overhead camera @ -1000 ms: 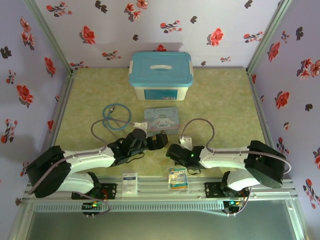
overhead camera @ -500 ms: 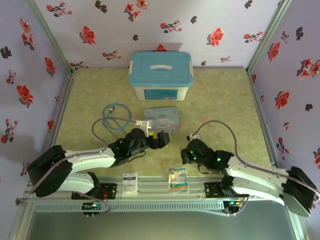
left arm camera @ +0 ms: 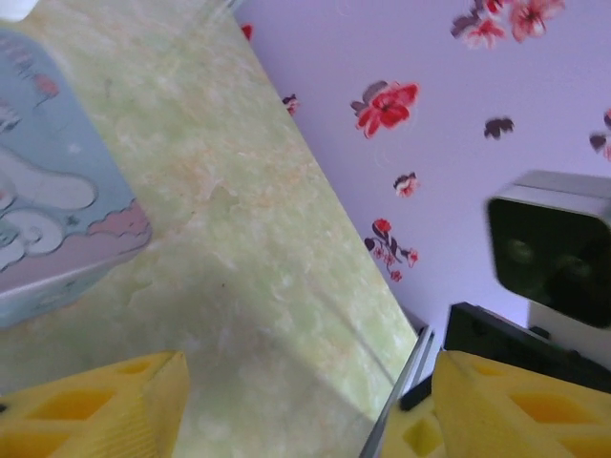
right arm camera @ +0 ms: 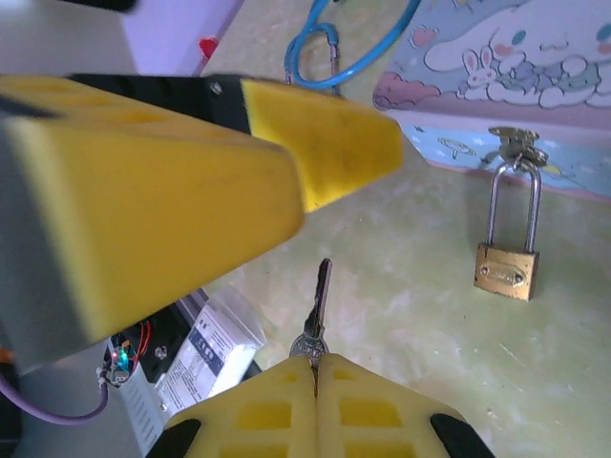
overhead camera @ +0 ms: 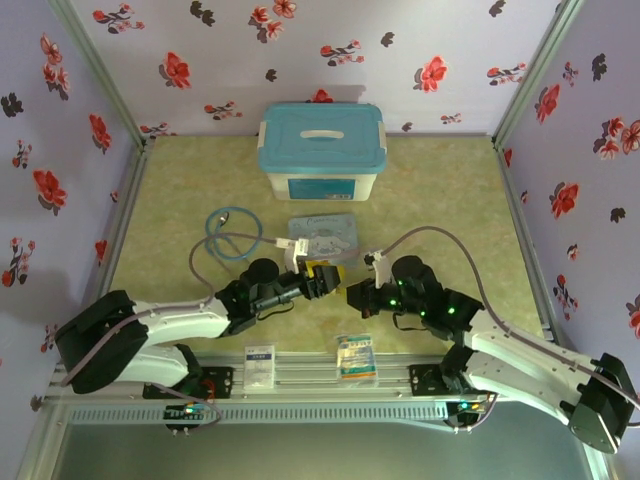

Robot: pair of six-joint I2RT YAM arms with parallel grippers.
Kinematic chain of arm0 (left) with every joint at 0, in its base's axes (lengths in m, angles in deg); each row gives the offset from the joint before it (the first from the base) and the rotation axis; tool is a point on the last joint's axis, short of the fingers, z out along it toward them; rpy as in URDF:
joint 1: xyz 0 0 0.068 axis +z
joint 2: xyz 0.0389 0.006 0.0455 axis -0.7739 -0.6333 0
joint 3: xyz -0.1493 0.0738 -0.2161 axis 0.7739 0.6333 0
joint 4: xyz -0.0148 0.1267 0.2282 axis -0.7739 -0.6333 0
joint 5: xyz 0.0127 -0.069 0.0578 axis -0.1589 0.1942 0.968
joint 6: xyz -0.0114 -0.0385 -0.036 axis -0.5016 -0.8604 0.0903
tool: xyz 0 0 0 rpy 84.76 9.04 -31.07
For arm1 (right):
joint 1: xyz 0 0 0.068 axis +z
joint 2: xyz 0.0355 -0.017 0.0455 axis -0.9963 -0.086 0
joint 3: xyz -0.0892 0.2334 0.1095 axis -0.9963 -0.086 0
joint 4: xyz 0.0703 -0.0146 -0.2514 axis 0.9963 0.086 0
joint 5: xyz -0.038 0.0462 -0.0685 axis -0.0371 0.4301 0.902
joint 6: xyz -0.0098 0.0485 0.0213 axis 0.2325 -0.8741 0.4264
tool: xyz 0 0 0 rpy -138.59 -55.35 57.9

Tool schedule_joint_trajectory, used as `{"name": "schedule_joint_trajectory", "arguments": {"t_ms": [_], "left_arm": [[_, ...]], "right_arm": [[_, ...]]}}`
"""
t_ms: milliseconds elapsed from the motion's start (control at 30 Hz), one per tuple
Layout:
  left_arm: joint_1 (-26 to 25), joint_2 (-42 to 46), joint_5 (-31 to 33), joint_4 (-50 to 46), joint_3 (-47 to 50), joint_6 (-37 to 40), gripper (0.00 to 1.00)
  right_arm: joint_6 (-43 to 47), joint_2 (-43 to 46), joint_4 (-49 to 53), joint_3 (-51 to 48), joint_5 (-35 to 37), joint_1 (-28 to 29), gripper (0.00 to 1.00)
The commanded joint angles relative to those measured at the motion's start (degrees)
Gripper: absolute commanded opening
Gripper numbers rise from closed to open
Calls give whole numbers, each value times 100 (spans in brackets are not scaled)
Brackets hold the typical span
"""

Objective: Unlock the padlock with the key

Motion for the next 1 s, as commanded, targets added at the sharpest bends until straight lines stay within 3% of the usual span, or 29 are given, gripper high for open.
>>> {"name": "schedule_joint_trajectory", "arguments": {"t_ms": [0,67,167,367,667,800,867,900,967], "left_arm": [[-16,-41,406,384,173,-1037,65],[-255,7,891,802,320,-1300,64],[-276,75,819,654,153,-1454,64],[-269,10,798,969,240,-1679,44],[-260,-167,596,891,131,-1679,27],[-247,-205,554,928,113,-1664,5],[-237,-232,526,915,88,-1655,0],[-234,-247,525,919,92,-1668,0],[-201,-234,518,915,78,-1672,0]], "right_arm": [[245,-17,-196,227,-37,-39,0],[224,-2,-325,205,-16,-37,0],[181,7,-529,185,-20,-50,0],[129,-158,-784,211,-80,-120,0],[108,-321,-979,193,-198,-239,0],[126,-388,-974,205,-238,-276,0],[81,-413,-994,206,-223,-303,0],[58,-423,-1012,203,-205,-311,4],[-19,-428,-1063,177,-159,-333,27]]}}
